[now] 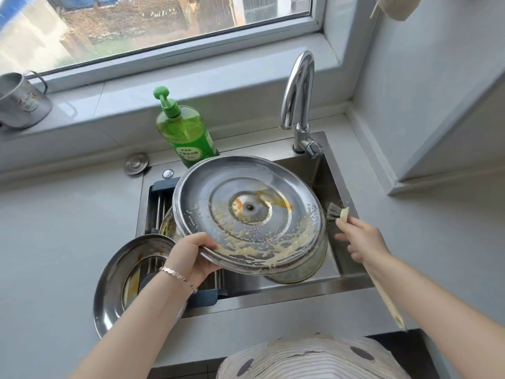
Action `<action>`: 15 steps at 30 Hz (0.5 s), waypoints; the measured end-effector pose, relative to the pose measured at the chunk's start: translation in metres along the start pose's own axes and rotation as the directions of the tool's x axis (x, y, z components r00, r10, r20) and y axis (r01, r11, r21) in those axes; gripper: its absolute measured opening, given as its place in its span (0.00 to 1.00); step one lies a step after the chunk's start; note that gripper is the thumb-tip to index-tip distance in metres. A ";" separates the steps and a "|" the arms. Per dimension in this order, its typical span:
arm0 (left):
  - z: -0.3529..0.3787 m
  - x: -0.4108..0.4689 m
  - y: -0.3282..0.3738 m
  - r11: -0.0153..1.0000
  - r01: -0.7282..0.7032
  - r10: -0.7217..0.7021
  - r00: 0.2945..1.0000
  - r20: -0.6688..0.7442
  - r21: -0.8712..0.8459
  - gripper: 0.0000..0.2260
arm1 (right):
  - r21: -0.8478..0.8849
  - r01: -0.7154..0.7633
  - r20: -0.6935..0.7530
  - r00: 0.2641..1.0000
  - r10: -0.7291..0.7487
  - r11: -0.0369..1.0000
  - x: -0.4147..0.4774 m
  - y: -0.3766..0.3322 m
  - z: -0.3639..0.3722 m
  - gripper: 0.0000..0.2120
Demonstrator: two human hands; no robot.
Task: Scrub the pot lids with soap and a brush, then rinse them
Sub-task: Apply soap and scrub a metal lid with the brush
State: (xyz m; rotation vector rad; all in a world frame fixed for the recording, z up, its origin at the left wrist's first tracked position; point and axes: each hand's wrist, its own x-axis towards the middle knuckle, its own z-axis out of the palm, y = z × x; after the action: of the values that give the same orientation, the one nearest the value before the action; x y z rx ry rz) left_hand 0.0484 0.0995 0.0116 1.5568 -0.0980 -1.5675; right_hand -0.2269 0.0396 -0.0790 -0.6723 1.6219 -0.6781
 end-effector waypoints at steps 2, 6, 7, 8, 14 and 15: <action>0.002 -0.002 0.008 0.999 -0.010 0.009 1.000 0.019 0.053 0.11 | 0.177 -0.126 0.092 0.990 0.111 0.976 -0.005 -0.004 0.013 0.10; 0.007 -0.001 0.027 0.986 -0.051 0.041 0.997 0.066 0.158 0.09 | 0.336 -0.311 0.222 0.943 0.246 0.889 -0.008 -0.014 0.035 0.13; 0.007 0.000 0.032 0.982 -0.071 0.058 0.995 0.079 0.173 0.09 | 0.364 -0.342 0.259 0.931 0.259 0.866 -0.009 -0.018 0.039 0.12; 0.006 0.002 0.037 0.979 -0.096 0.082 0.993 0.083 0.180 0.08 | 0.396 -0.368 0.289 0.919 0.266 0.841 -0.012 -0.022 0.044 0.12; 0.017 0.007 0.014 0.973 -0.187 0.195 0.980 0.047 -0.132 0.10 | 0.583 -0.324 0.257 0.944 0.209 0.745 -0.032 -0.042 0.066 0.13; 0.025 0.004 0.001 0.972 -0.168 0.181 0.981 0.065 -0.166 0.08 | 0.607 -0.303 0.237 0.951 0.197 0.734 -0.034 -0.042 0.071 0.13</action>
State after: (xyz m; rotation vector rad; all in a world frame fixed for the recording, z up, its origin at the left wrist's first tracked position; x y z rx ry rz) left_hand 0.0288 0.0839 0.0139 1.3247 -0.1463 -1.4615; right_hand -0.1498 0.0322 -0.0353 0.0056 1.1861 -0.8870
